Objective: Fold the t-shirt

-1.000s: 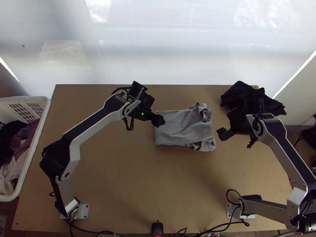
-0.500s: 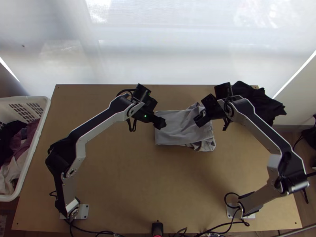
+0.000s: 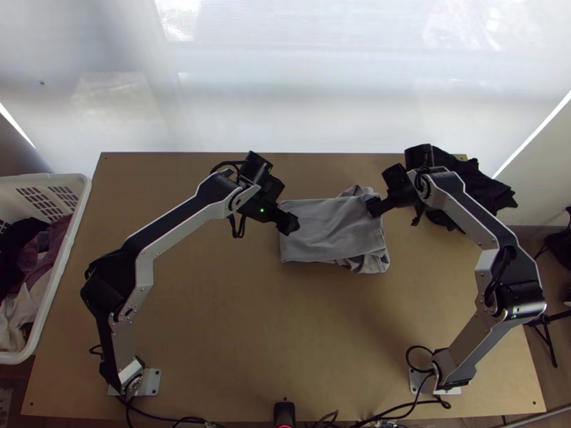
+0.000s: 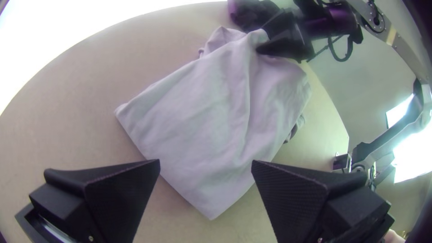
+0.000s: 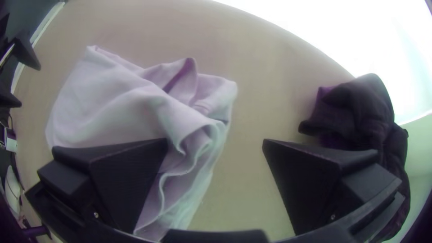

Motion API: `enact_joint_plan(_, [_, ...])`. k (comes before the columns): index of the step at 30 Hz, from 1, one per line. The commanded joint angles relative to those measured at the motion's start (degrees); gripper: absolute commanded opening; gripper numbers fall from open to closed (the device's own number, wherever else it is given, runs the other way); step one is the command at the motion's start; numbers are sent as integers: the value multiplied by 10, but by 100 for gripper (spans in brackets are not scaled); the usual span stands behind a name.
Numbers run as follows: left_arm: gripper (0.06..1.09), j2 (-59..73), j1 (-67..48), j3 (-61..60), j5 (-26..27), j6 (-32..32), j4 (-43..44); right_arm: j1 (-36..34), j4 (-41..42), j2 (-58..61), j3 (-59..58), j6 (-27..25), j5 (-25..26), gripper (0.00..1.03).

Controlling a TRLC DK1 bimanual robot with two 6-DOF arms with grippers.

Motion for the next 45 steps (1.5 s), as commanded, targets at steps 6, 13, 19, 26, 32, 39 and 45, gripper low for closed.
enact_joint_plan(6, [104, 0, 0, -9, -2, 7, -2, -43, 7, 4, -15, 0, 0, 98])
enact_joint_plan(13, [104, -28, 4, -10, -15, 7, -7, -10, 8, -108, -3, 19, 0, 98])
enact_joint_plan(19, [104, -61, 27, -25, -19, 10, -8, 96, -31, -210, -15, -6, 2, 98])
enact_joint_plan(26, [104, -104, 66, -42, -25, 14, -19, 214, -44, -244, -86, -34, 5, 98])
enact_joint_plan(32, [104, -147, 85, -69, -49, 26, -25, 310, 62, -307, -261, -122, 22, 98])
enact_joint_plan(39, [104, -197, 105, -130, -52, 26, -24, 347, 210, -328, -380, -188, 59, 98])
enact_joint_plan(45, [104, -223, 114, -149, -58, 28, -24, 288, 292, -319, -428, -267, 69, 98])
